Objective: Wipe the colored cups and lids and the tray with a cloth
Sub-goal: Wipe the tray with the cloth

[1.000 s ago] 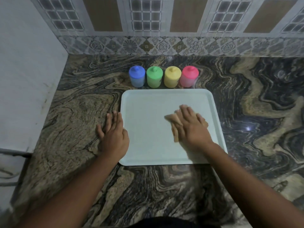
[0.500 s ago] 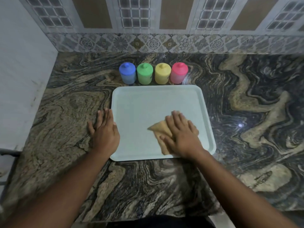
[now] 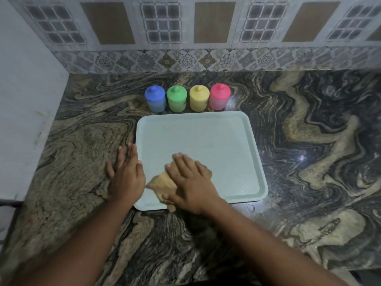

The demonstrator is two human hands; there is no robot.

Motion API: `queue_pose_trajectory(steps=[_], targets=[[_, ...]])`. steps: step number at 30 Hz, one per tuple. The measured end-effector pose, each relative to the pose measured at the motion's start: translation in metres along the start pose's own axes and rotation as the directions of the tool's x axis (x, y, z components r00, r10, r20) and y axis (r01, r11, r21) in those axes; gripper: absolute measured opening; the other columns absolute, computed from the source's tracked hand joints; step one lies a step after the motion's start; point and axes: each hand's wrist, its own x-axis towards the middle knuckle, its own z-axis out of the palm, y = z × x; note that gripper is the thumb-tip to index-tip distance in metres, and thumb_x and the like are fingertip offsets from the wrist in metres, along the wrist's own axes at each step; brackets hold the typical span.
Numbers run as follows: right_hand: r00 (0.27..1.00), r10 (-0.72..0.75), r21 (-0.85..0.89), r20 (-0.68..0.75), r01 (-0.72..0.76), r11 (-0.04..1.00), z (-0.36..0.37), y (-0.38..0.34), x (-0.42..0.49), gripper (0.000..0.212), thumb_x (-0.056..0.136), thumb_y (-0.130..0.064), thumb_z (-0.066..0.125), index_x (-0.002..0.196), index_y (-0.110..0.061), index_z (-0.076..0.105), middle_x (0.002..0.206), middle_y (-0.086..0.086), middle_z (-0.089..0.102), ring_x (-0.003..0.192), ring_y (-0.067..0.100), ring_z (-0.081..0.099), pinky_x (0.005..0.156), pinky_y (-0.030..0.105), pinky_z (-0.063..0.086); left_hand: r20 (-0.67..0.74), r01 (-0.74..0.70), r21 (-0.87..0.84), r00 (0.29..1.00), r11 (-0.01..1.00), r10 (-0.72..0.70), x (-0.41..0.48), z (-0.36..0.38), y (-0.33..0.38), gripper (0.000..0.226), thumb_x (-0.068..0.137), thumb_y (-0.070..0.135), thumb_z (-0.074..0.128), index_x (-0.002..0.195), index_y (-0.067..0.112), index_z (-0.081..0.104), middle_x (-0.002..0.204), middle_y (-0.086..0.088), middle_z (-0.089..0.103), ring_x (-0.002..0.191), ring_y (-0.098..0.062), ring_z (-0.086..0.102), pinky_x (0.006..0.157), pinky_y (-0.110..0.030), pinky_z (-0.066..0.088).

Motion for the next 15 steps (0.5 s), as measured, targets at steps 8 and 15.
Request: queue_pose_trajectory(steps=[8, 15], targets=[[0.812, 0.569, 0.117, -0.132, -0.557, 0.822, -0.047, 0.093, 0.036, 0.1, 0.091, -0.075, 0.041, 0.163, -0.019, -0.001, 0.169, 0.012, -0.019, 0.156, 0.03, -0.019, 0.124, 0.055, -0.006, -0.016, -0.041, 0.031, 0.999, 0.999, 0.042, 0.005, 0.007, -0.006, 0.055, 0.104, 0.015, 0.037, 0.156, 0.018, 0.023, 0.164, -0.004, 0.02, 0.153, -0.018, 0.005, 0.121, -0.049, -0.005], [0.987, 0.158, 0.044, -0.01, -0.158, 0.986, -0.005, -0.03, 0.064, 0.102, 0.09, -0.072, 0.045, 0.163, -0.018, -0.002, 0.169, 0.011, -0.019, 0.155, 0.029, -0.023, 0.125, 0.057, -0.003, -0.009, -0.043, 0.038, 0.999, 0.998, 0.043, 0.008, 0.011, -0.011, 0.055, 0.103, 0.022, 0.032, 0.156, 0.023, 0.021, 0.165, -0.003, 0.016, 0.153, -0.012, 0.0, 0.121, -0.047, -0.008]])
